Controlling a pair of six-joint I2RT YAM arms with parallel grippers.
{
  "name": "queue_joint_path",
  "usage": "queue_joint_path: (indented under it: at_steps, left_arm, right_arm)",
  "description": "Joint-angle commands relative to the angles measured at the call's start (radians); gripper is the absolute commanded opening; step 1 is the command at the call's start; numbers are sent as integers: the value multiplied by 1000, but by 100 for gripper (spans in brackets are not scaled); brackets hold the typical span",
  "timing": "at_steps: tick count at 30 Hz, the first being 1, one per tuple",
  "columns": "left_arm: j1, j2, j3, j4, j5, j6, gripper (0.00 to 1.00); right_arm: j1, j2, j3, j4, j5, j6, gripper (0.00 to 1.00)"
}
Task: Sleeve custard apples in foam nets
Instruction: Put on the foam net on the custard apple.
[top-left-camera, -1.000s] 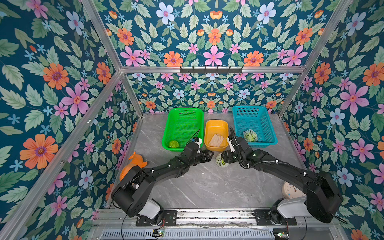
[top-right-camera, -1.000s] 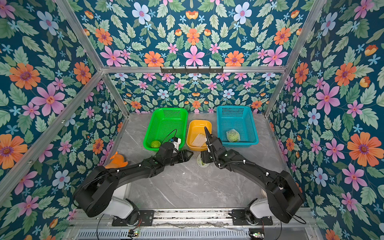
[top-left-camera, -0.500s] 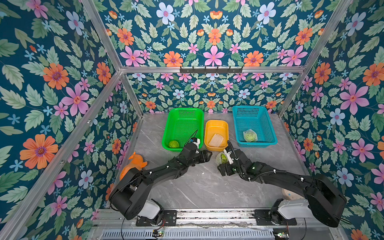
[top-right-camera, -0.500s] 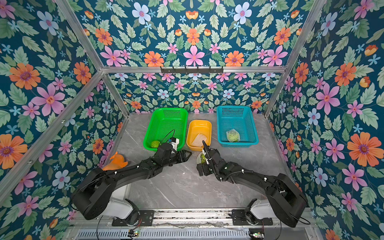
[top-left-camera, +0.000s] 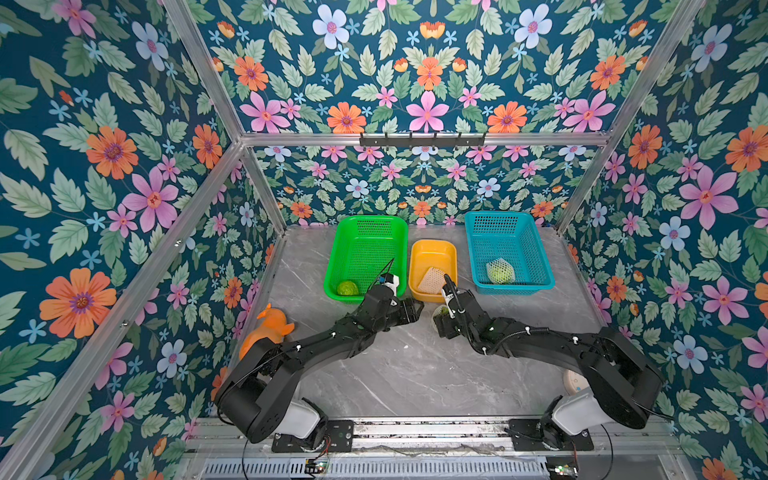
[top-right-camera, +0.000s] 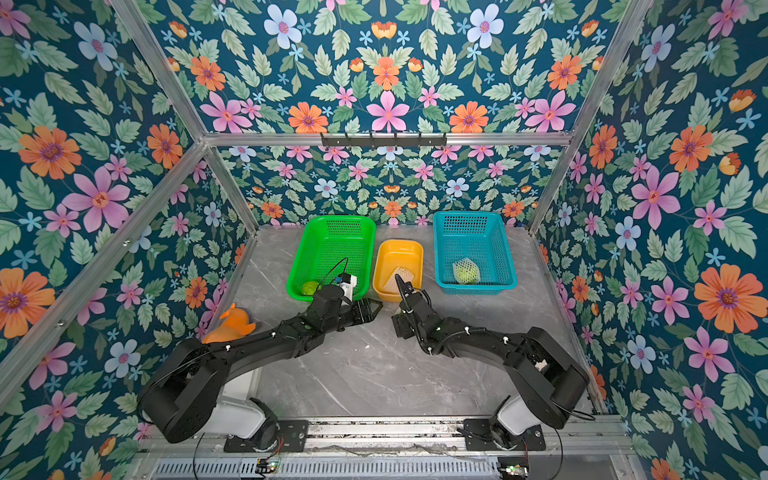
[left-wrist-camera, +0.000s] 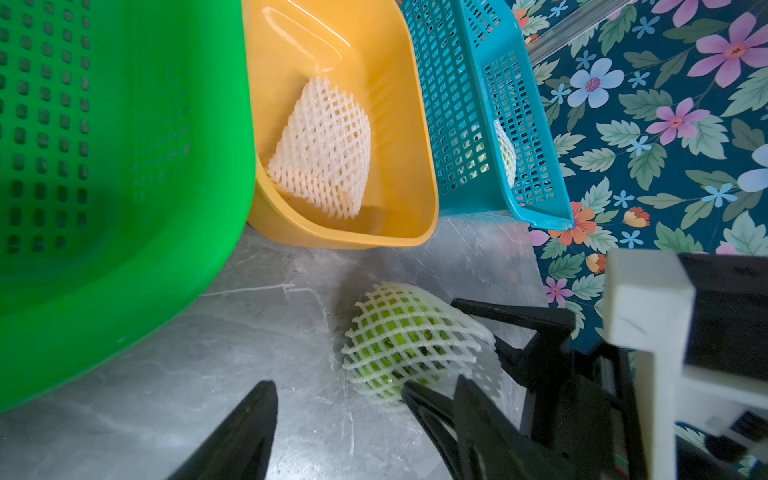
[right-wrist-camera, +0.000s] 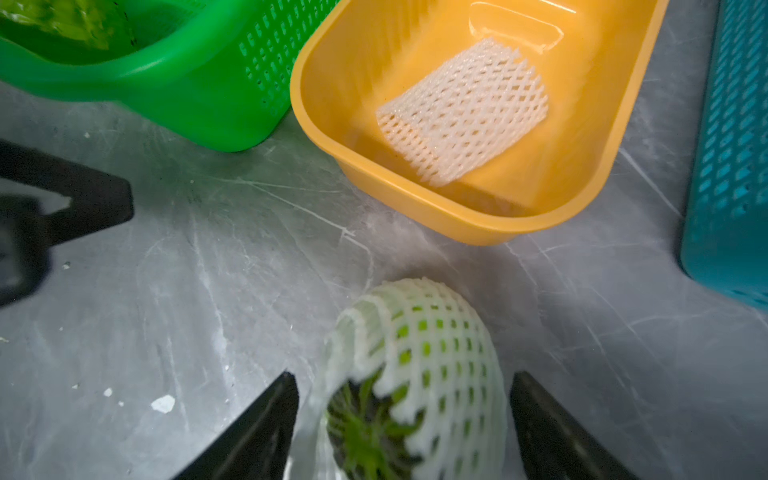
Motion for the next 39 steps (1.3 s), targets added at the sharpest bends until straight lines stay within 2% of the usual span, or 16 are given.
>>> queue_joint_path:
  at_steps: [1,10,19,29,39]
  left_arm:
    - [2,2,5,-10,-5,19,72]
    - [5,7,-1,-7,-5,18,72]
    - [12,12,-1,-7,-3,20,72]
    - [18,17,-3,0,0,16,72]
    - [22,19,-7,7,2,15,72]
  right_arm:
    - [-4,25,15,1,6,-5,76]
    - [-18,88,48,-30,-36,8,74]
    - [-23,155,86,-52,-69,13,82]
    - [-25,94,106,-82,-80,19,99]
    - [-37,8,124,-158,-92,43,99]
